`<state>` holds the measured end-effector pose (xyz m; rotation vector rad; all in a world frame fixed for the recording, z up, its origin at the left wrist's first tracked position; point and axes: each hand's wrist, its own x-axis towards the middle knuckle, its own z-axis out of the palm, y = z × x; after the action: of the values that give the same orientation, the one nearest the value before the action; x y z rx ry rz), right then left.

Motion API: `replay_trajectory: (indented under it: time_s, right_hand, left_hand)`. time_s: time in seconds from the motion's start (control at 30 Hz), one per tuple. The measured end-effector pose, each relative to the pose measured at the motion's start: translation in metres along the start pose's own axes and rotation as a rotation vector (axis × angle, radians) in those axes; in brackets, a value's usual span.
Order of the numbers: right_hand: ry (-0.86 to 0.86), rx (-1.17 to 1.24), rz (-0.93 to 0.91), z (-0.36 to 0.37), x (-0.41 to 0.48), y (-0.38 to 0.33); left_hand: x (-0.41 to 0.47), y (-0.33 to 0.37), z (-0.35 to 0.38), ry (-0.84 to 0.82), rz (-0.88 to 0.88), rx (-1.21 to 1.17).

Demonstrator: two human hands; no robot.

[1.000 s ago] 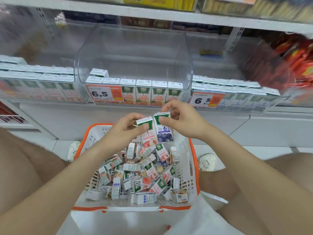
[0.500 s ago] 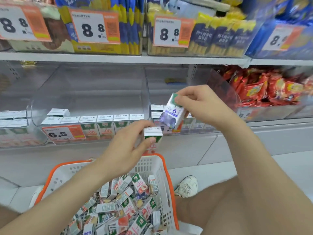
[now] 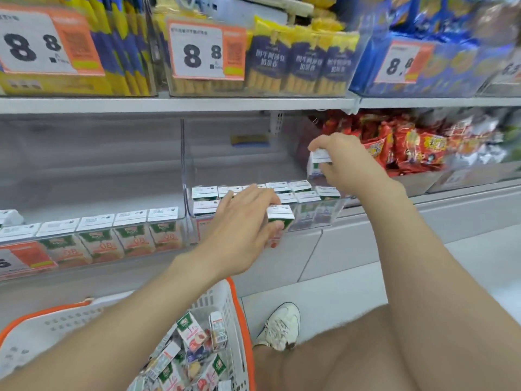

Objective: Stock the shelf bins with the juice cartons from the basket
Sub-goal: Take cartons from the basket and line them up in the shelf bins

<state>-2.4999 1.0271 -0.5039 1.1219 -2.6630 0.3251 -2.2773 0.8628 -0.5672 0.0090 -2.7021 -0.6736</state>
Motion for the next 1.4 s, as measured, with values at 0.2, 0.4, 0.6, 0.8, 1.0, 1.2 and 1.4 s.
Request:
replay_trajectory:
  time_s: [0.2, 0.4, 0.6, 0.8, 1.0, 1.2, 1.4]
  right_hand:
    - [-0.228, -0.191, -0.03, 0.021, 0.002, -0.003]
    - [-0.321, -0.233, 0.021, 0.02, 0.001, -0.005]
    - [-0.372, -0.161, 0.087, 0.017, -0.013, -0.019]
    - [-0.101, 0.446, 0.042, -0.011, -0.04, -0.078]
    - [-0.328, 0.942, -0.082, -0.033, -0.053, -0.156]
    - [-0.402, 0.945, -0.152, -0.026, -0.038, -0.211]
    - [-0.313, 0.925, -0.279, -0.008, -0.021, -0.281]
  left_hand:
    - [-0.004, -0.015, 0.011, 0.014, 0.001, -0.086]
    - [-0.001, -0.015, 0.007, 0.032, -0.105, -0.162]
    - [0.003, -0.012, -0.003, 0.031, -0.156, -0.261]
    - [-0.01, -0.005, -0.033, 0.148, -0.202, -0.477]
    - [-0.038, -0.014, -0.082, 0.327, -0.382, -0.759]
    - [-0.065, -0.044, -0.13, 0.425, -0.518, -0.805]
    - [-0.095, -0.075, -0.18, 0.424, -0.466, -0.645]
